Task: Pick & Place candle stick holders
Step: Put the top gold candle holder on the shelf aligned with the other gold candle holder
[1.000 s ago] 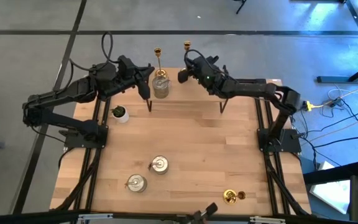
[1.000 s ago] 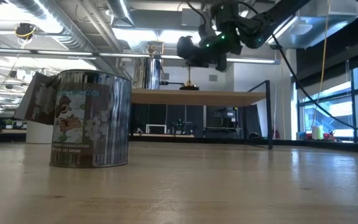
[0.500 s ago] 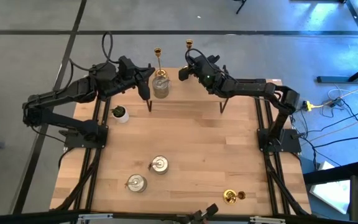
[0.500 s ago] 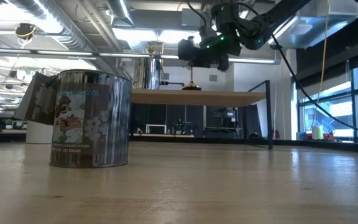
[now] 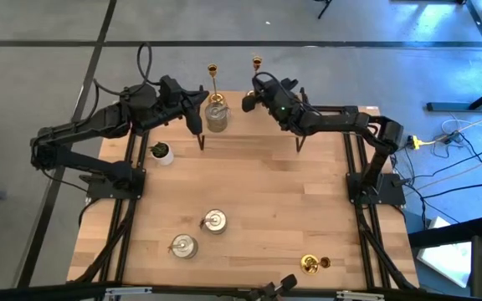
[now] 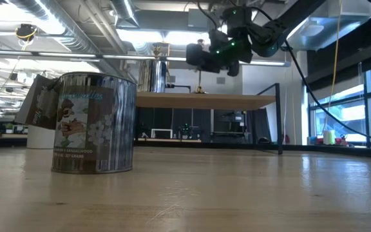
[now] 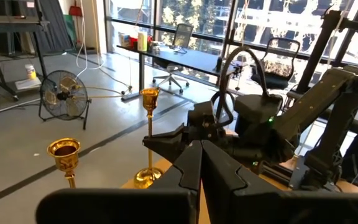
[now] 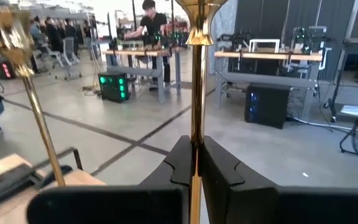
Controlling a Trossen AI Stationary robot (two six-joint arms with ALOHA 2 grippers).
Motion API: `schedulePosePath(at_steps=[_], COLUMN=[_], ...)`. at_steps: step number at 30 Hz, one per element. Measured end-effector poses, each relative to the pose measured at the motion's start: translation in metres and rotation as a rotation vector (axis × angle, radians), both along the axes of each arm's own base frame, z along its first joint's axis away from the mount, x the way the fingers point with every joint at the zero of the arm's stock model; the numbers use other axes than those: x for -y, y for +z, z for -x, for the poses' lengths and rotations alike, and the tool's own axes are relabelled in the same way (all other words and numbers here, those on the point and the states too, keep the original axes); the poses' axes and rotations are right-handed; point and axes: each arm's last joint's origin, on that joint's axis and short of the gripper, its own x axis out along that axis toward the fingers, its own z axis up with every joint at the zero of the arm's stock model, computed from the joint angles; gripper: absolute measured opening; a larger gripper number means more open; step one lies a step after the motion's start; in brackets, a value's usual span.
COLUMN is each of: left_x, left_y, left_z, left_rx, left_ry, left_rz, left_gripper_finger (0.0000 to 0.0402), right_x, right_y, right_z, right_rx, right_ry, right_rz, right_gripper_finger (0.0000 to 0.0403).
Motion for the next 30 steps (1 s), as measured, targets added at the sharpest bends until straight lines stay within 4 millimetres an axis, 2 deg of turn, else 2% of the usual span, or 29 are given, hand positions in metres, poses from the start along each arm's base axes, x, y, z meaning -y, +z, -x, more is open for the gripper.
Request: schedulePosePath(at_steps=[9, 14, 30], left_x=[0.000, 0.000, 0.000], left_y=[-0.001, 0.000, -0.001], left_z=[-0.001, -0.001, -0.001], left_rx=[-0.003, -0.002, 0.009], left_ry=[0.000, 0.001, -0.004], left_rz=[0.000, 0.000, 0.016], left_gripper_finger=[0.0003, 0.0005, 0.0002], right_x=[0.002, 0.005, 0.002], right_y=[-0.003, -0.016, -0.017], right_z=[-0.001, -0.006, -0.007], right_rx=[0.048, 0.040, -0.024], right_ry=[0.003, 0.001, 0.008], right_rz=[-0.025, -0.027, -0.006], right_gripper_finger=[0.0014, 0.0014, 0.0014])
